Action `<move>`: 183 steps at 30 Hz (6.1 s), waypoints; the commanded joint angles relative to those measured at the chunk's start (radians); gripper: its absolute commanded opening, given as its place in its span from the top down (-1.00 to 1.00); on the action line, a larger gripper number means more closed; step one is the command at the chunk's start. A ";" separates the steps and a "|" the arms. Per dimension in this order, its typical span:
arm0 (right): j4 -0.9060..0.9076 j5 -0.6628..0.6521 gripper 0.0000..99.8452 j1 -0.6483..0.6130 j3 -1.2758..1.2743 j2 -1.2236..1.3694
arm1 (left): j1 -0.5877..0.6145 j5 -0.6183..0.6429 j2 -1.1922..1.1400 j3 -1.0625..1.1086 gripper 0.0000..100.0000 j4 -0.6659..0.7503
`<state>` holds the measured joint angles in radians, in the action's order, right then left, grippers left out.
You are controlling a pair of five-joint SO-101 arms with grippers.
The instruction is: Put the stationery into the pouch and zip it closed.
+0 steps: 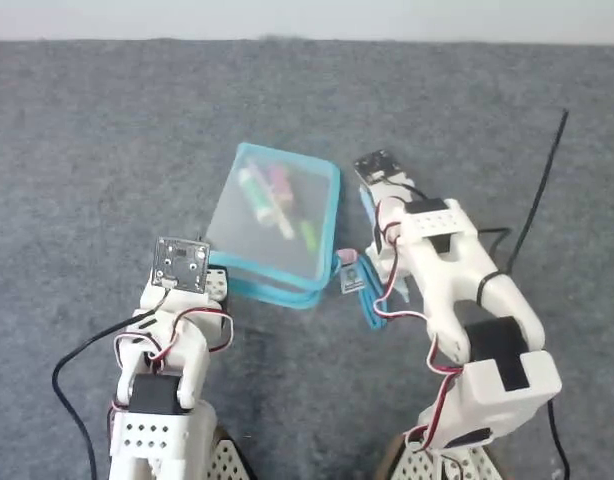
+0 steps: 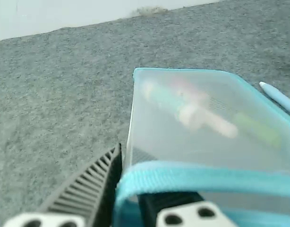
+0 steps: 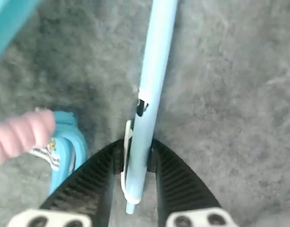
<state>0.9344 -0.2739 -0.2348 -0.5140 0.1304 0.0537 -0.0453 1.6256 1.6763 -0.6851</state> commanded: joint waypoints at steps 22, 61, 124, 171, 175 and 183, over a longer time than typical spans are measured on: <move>0.314 -0.163 0.99 -0.352 -0.526 -1.491 | 0.003 0.008 0.014 -0.012 0.98 0.035; 0.343 -0.292 0.99 -0.395 -0.446 -1.089 | -0.109 0.008 0.014 -0.012 0.98 0.011; 0.222 -0.244 0.60 0.298 0.120 -0.107 | -0.138 0.009 0.006 0.015 0.98 0.023; 0.122 0.014 0.98 0.323 -0.115 -0.263 | -0.138 0.002 0.014 0.015 0.98 0.021; 0.119 0.011 0.94 0.323 -0.127 -0.260 | -0.138 0.002 0.014 0.015 0.98 0.020; 0.119 0.015 0.71 0.328 -0.130 -0.262 | -0.138 0.002 0.014 0.015 0.98 0.018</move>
<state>1.0449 -0.2662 0.0921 -0.6506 -0.0721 -0.0859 -0.0483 1.6256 1.7024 -0.6989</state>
